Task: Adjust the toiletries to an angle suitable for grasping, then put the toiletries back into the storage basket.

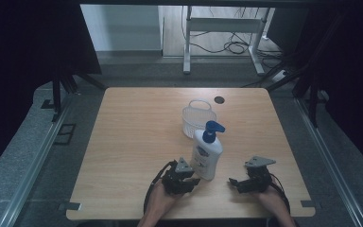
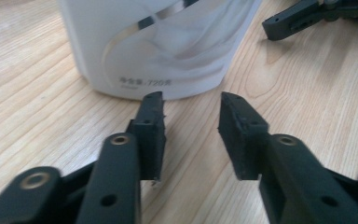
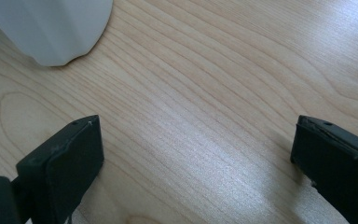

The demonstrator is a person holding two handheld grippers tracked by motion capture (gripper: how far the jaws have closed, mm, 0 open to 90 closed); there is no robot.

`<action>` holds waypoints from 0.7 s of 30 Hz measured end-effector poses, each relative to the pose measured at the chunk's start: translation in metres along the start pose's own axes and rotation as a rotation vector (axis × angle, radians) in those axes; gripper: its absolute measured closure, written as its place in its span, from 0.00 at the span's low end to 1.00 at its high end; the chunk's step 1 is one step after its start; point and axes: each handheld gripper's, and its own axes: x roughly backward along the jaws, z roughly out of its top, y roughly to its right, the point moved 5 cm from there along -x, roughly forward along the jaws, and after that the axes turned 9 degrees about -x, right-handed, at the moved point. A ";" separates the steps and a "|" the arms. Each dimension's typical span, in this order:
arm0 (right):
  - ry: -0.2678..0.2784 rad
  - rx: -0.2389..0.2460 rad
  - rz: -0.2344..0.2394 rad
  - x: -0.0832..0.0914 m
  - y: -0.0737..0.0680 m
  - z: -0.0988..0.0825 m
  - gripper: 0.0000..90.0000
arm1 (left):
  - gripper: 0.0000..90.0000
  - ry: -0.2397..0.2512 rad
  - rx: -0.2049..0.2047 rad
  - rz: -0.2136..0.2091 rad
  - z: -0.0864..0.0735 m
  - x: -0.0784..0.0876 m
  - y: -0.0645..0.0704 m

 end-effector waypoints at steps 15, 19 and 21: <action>0.002 -0.001 0.000 0.000 0.000 0.000 0.03 | 0.31 -0.013 0.025 0.053 -0.027 0.029 -0.013; 0.001 -0.002 0.001 0.000 0.000 0.000 0.02 | 0.18 -0.013 0.039 0.077 -0.033 0.031 -0.016; 0.001 -0.001 0.005 0.000 -0.001 0.000 0.02 | 0.15 -0.014 0.046 0.088 -0.035 0.034 -0.018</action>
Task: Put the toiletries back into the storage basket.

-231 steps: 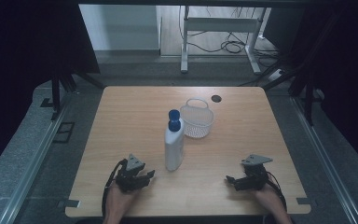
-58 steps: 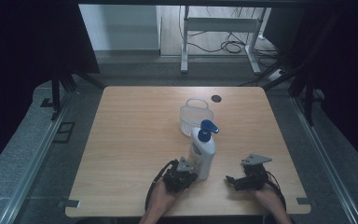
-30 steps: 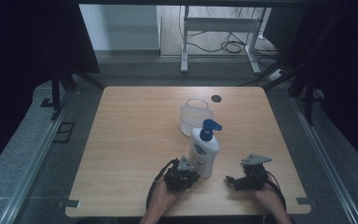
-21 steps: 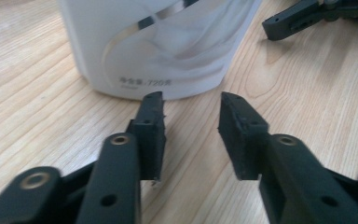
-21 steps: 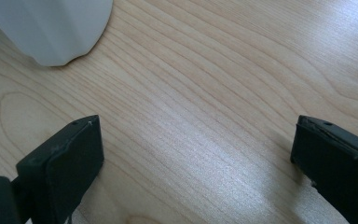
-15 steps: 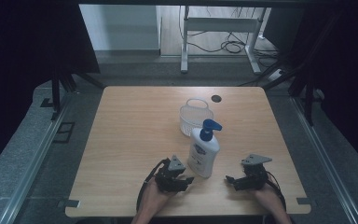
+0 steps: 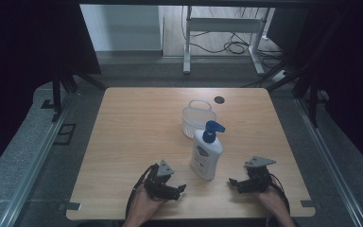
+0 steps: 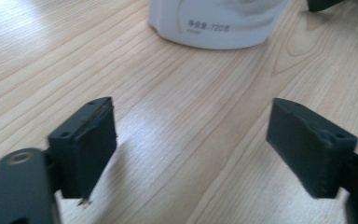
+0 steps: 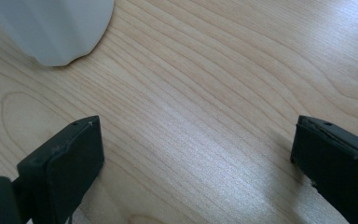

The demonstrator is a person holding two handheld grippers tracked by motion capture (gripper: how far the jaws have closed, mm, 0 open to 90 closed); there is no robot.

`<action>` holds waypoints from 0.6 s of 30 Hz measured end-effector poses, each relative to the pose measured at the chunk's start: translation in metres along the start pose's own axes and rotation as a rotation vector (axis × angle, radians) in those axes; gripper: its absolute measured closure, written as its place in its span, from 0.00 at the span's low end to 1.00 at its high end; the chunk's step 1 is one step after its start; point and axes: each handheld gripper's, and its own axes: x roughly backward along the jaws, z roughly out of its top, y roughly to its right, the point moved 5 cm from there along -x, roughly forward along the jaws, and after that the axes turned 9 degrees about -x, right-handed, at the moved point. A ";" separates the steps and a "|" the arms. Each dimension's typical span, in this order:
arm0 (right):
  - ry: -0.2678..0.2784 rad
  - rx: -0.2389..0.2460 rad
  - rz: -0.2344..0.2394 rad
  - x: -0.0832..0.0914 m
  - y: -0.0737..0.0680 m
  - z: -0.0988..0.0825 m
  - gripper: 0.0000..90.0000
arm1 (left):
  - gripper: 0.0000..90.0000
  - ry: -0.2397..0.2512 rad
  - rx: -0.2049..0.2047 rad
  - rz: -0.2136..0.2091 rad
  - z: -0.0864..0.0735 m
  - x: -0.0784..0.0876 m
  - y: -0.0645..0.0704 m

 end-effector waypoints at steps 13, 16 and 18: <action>-0.009 0.029 0.009 0.002 -0.006 0.002 0.04 | 0.14 -0.027 0.017 0.030 -0.019 0.009 -0.006; -0.004 0.037 0.009 0.003 -0.008 0.003 0.04 | 0.14 -0.034 0.027 0.032 -0.025 0.009 -0.008; -0.003 0.043 0.007 0.004 -0.009 0.004 0.04 | 0.14 -0.042 0.022 0.034 -0.029 0.007 -0.010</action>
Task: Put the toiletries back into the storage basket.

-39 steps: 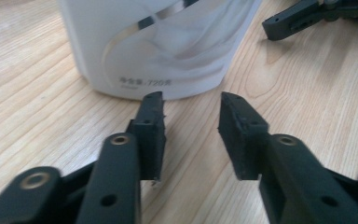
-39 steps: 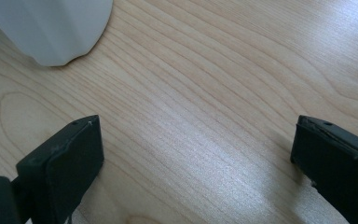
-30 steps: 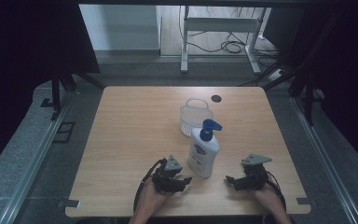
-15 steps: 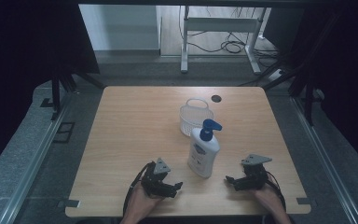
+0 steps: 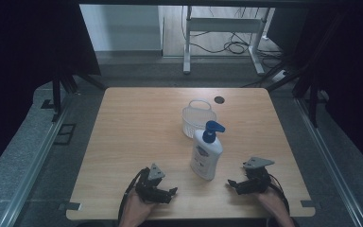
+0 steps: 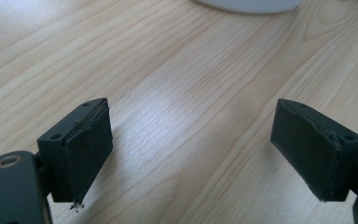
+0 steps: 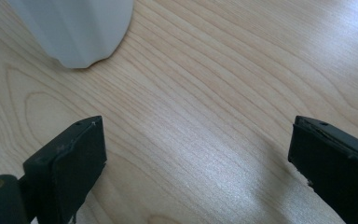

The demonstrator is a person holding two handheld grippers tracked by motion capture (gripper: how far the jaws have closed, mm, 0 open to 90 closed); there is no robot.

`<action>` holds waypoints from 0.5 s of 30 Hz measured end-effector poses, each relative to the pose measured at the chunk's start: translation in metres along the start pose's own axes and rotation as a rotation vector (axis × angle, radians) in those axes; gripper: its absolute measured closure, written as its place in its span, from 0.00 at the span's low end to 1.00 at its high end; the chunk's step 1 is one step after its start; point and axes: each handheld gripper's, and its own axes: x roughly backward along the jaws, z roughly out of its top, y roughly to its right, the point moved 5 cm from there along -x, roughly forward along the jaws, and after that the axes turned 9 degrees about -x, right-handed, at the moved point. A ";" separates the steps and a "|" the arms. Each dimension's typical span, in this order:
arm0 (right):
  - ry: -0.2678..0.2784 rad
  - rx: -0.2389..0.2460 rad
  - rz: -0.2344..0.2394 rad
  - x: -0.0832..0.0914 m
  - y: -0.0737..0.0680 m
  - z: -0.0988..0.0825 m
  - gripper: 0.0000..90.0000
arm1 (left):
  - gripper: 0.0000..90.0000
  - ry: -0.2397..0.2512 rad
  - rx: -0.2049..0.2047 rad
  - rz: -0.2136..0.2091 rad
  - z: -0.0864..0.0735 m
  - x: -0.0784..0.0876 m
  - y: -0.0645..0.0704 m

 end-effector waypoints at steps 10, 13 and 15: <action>0.014 0.017 0.006 0.003 -0.005 0.004 0.02 | 0.14 -0.005 -0.071 0.041 -0.004 -0.003 0.000; 0.011 0.021 0.023 0.004 -0.007 0.004 0.00 | 0.14 -0.006 -0.071 0.039 -0.004 -0.003 0.000; 0.011 0.022 0.025 0.004 -0.008 0.004 0.00 | 0.14 -0.006 -0.071 0.039 -0.004 -0.003 0.000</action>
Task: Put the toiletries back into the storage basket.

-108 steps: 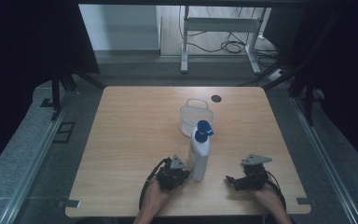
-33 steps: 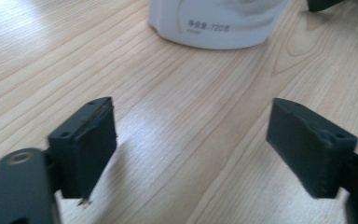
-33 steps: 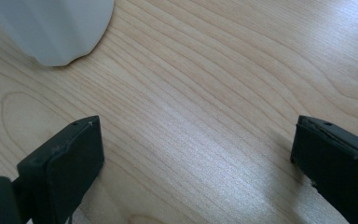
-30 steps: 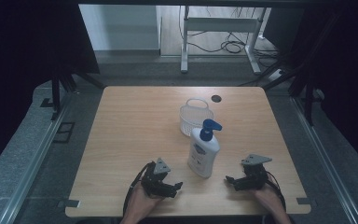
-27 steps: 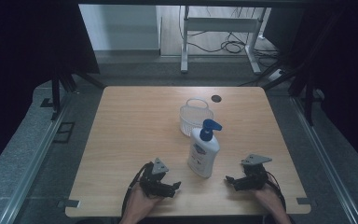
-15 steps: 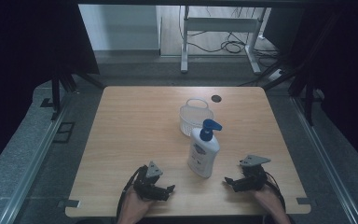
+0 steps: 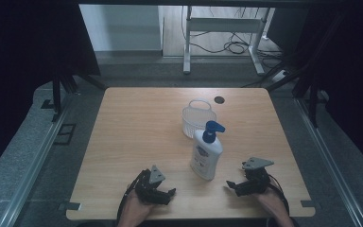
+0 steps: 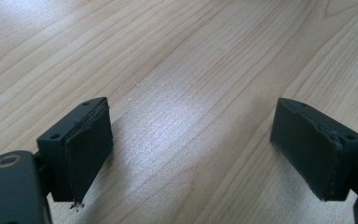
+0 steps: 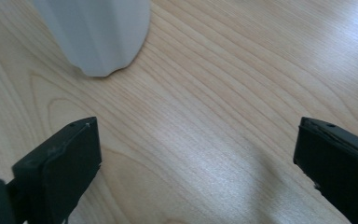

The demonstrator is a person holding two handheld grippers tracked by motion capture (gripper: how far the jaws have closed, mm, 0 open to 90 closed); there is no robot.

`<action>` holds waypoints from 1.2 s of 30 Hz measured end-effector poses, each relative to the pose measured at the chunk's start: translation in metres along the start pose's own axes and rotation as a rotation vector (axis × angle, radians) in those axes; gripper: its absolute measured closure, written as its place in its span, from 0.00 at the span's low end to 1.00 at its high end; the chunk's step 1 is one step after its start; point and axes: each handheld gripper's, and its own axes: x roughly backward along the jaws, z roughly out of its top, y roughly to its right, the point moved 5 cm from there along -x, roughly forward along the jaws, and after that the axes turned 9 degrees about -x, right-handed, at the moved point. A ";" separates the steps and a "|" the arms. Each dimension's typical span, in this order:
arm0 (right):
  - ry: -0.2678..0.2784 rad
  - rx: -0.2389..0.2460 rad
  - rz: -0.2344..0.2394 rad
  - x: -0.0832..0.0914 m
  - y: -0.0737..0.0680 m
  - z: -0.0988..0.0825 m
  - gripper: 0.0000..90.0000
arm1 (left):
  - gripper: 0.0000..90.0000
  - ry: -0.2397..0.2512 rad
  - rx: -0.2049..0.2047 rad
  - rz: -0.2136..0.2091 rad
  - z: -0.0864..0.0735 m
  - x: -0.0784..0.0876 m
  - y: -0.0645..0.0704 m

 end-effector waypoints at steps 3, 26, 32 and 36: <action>0.003 0.001 0.015 0.003 -0.003 0.003 0.00 | 0.14 0.000 0.000 0.000 0.000 0.000 0.000; 0.087 -0.001 0.096 0.018 -0.027 0.034 0.03 | 0.14 0.001 0.004 0.007 0.000 0.000 0.000; 0.097 -0.027 0.115 0.019 -0.031 0.042 0.04 | 0.15 0.003 0.007 0.010 0.000 0.000 0.000; 0.100 -0.037 0.132 0.018 -0.035 0.048 0.04 | 0.15 0.003 0.010 0.012 0.000 0.000 0.000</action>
